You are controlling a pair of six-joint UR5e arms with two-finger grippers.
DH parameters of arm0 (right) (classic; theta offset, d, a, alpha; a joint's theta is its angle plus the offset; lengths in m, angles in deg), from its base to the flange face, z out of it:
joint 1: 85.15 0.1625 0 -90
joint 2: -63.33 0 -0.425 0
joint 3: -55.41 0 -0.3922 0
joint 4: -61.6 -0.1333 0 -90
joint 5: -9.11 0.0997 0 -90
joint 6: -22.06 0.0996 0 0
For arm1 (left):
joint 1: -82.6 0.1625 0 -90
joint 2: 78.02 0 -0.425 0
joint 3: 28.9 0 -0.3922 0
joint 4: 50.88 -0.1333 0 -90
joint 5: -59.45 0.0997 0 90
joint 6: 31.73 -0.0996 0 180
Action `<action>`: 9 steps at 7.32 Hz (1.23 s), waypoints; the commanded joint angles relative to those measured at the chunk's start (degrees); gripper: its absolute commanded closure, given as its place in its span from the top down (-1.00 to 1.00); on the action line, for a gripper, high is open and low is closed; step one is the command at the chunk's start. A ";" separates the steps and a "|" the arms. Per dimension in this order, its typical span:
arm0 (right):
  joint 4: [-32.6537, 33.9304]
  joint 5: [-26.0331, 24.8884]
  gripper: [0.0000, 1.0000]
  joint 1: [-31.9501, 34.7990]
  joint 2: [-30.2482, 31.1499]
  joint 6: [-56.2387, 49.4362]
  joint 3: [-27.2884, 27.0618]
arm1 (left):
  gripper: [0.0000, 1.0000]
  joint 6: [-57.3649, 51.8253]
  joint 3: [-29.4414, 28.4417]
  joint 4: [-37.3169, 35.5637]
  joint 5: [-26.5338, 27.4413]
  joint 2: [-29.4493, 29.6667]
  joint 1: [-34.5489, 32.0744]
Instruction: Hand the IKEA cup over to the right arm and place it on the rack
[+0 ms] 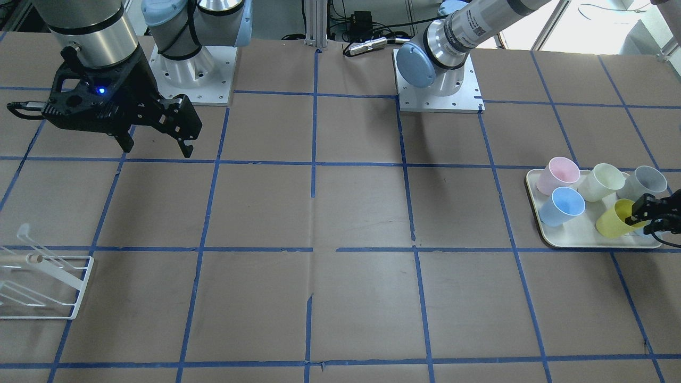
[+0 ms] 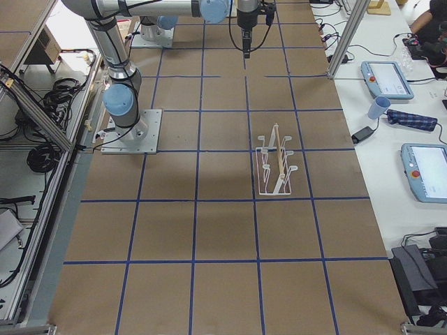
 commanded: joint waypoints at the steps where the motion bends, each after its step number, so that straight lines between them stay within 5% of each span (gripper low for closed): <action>1: 0.00 0.00 1.00 0.00 -0.09 -0.03 0.00 | -0.33 -0.09 0.16 0.06 -0.10 -0.08 -0.03; 4: 0.00 0.00 1.00 0.00 0.00 0.06 0.00 | -1.00 -0.35 0.08 0.06 -0.10 -0.08 0.06; 9: 0.09 0.00 1.00 0.00 -0.09 -0.03 0.09 | -1.00 -0.97 -5.44 9.33 -1.58 -5.34 -0.73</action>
